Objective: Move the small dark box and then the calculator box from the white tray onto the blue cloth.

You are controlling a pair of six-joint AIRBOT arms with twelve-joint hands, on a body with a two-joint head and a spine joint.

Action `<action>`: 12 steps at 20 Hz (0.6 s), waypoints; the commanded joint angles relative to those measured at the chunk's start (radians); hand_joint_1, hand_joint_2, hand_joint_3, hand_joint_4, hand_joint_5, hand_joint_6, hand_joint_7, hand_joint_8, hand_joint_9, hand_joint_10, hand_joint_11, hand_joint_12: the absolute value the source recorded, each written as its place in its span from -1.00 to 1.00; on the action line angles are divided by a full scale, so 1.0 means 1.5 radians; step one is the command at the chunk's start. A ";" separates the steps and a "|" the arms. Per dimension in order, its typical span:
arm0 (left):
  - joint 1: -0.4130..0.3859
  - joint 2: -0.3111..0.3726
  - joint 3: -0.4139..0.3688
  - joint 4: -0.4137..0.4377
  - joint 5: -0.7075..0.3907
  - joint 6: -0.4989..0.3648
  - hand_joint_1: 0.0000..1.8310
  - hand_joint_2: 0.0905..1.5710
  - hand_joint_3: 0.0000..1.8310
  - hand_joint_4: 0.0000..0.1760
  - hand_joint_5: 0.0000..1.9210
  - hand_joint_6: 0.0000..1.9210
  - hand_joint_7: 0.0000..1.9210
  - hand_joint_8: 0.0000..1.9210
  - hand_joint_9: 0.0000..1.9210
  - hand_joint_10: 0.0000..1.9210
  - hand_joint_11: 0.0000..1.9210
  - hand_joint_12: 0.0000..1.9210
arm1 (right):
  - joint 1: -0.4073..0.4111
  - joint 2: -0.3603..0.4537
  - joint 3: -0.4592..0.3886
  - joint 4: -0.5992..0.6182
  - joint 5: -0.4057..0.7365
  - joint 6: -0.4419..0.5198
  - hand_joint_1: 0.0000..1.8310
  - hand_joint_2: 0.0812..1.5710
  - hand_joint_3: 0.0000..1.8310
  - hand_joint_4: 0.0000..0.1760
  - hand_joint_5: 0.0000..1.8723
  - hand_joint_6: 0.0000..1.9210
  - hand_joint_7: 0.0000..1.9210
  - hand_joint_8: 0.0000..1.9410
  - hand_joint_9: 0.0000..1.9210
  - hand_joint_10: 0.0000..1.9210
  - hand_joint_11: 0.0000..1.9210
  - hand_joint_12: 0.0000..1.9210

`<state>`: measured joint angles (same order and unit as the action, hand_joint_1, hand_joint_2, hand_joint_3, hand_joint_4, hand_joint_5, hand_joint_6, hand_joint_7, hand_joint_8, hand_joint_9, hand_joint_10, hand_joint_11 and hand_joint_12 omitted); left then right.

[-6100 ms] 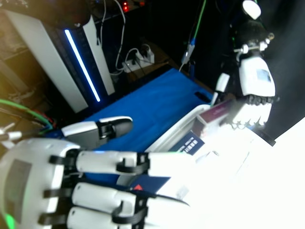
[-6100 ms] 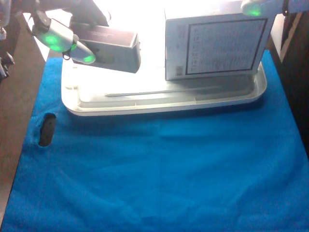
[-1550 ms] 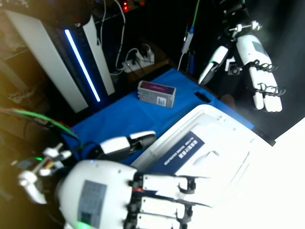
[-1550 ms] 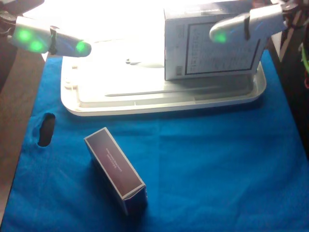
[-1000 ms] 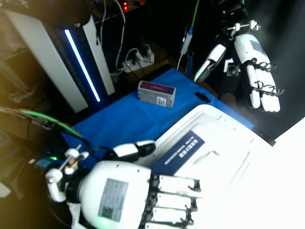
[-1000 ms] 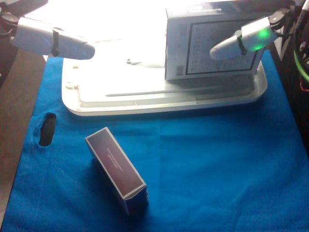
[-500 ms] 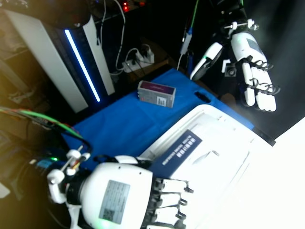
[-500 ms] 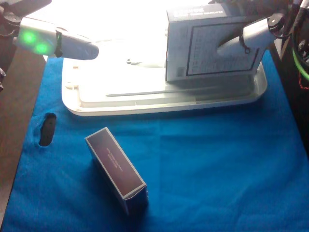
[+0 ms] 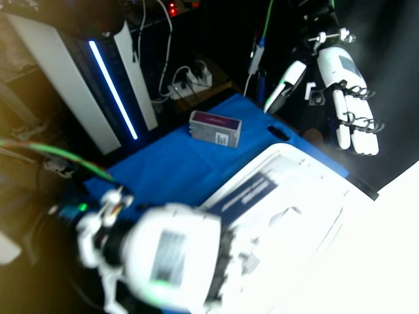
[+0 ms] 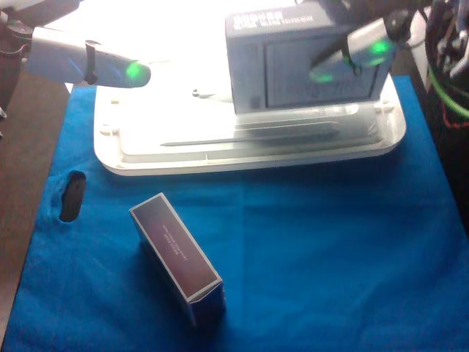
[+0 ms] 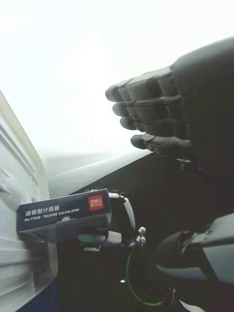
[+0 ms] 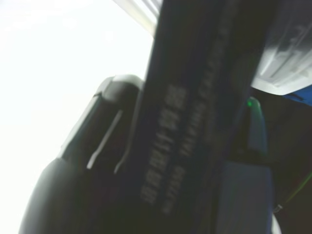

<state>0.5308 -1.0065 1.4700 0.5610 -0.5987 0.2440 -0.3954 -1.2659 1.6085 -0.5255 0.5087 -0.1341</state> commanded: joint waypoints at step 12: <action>0.033 -0.022 0.019 -0.049 -0.043 0.016 -0.46 -0.01 -1.00 0.09 -1.00 -1.00 -0.97 -0.99 -0.96 -0.99 -0.95 -0.97 | 0.069 0.117 -0.121 -0.023 0.113 0.001 0.26 0.39 -1.00 -1.00 0.04 0.01 0.56 -0.93 0.32 0.29 0.16 0.81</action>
<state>0.5919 -1.0359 1.4940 0.5365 -0.5735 0.2623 -0.3119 -1.0893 1.4254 -0.5983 0.5770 -0.1345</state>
